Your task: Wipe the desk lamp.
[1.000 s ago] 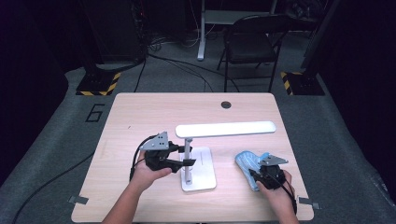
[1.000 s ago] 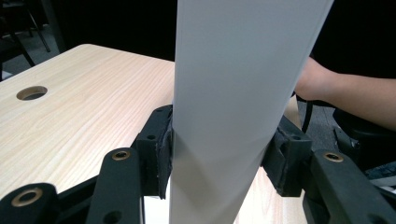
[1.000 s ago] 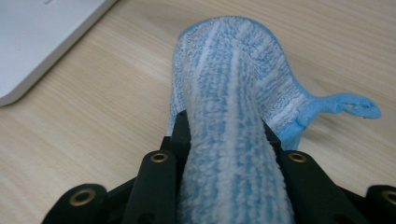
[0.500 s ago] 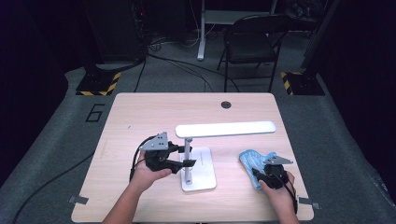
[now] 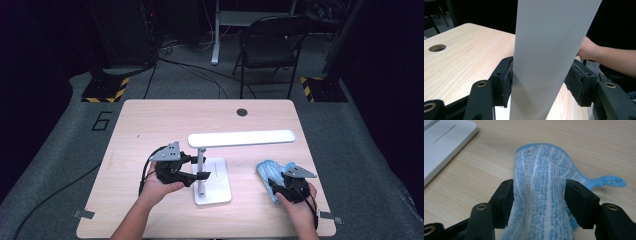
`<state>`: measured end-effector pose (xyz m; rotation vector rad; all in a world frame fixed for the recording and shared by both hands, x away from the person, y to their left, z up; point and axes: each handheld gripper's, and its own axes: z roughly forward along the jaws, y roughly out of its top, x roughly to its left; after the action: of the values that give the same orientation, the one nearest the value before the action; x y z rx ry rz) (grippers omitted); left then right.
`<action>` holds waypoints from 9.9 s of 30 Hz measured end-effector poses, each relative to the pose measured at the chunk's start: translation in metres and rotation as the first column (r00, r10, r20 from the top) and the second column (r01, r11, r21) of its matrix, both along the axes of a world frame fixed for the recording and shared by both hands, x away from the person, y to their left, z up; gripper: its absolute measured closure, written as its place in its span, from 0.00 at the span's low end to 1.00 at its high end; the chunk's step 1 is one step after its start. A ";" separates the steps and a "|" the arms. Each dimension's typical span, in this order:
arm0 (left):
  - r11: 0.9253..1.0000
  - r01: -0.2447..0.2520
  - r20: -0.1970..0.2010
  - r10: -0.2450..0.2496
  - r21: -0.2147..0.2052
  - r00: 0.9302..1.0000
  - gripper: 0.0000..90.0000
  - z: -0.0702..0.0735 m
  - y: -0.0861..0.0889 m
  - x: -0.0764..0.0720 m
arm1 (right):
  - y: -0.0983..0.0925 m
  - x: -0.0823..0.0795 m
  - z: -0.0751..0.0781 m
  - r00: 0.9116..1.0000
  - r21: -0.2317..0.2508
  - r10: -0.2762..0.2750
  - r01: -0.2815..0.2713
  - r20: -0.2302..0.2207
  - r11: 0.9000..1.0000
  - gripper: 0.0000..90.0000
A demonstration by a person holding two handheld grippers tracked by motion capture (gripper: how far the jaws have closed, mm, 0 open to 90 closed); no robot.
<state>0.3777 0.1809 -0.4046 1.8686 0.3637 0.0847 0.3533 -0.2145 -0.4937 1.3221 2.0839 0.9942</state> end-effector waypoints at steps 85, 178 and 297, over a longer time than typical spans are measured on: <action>1.000 0.030 -0.023 -0.030 -0.007 0.999 0.39 -0.003 -0.029 -0.014 | 0.149 -0.028 -0.019 0.876 0.114 0.483 -0.481 0.018 0.869 0.47; 0.999 -0.003 -0.001 0.003 0.040 1.000 0.83 -0.012 -0.040 -0.013 | 0.118 -0.011 -0.023 0.906 0.111 0.423 -0.417 -0.033 0.902 0.46; 0.916 -0.253 -0.160 0.313 0.312 0.936 0.17 -0.121 -0.024 -0.001 | 0.108 -0.014 -0.028 0.974 0.173 0.224 -0.214 -0.037 0.961 0.43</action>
<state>0.3763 0.1569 -0.5257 2.1062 0.8050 0.1478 0.3390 -0.1063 -0.5222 1.2289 2.2696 1.2639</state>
